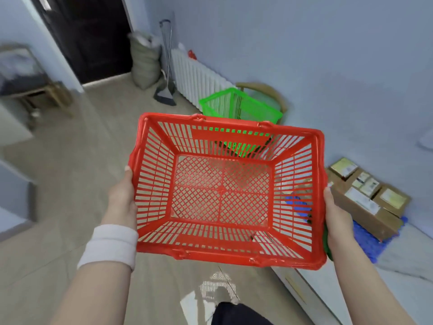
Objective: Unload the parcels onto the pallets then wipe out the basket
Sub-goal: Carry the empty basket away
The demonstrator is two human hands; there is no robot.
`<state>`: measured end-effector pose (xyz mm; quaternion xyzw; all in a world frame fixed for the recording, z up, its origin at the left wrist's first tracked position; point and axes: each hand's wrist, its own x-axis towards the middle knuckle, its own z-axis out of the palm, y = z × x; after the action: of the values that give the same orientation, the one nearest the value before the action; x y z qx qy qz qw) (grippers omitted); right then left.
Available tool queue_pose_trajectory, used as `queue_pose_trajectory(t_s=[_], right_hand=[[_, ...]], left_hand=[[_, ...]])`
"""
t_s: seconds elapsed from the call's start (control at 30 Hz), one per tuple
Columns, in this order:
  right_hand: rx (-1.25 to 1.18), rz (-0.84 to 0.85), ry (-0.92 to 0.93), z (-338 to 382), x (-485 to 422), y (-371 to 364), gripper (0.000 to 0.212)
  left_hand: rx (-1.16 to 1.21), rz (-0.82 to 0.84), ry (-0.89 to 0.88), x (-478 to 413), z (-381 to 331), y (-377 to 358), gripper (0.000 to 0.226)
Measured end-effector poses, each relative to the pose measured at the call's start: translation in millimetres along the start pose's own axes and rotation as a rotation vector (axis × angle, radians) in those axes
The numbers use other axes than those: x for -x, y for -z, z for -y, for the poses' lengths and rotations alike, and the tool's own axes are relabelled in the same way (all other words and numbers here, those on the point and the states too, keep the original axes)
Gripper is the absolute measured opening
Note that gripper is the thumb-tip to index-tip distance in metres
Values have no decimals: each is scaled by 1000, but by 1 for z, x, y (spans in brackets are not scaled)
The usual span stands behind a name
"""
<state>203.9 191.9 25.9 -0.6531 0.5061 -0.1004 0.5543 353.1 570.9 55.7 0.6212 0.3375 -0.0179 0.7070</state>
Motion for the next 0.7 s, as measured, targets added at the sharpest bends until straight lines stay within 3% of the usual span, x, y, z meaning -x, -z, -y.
queue_pose_trajectory(t_s=[0.13,0.37,0.57,0.7], right_hand=[[-57,10,59,57,-20,-51,85],[-19,-61,154,133,-42,-147,68],[-118,-99,121,185,-59,-223,86],[-179,-245,91,211,-60,-259,72]], left_hand=[[-26,-6,-47,-50,-61,-21,49],[-13,-61,-82,-153,-132,-45,54],[7,117,-49,-254,-195,-94,54],[-72,261,-30,-316,-233,-135,57]])
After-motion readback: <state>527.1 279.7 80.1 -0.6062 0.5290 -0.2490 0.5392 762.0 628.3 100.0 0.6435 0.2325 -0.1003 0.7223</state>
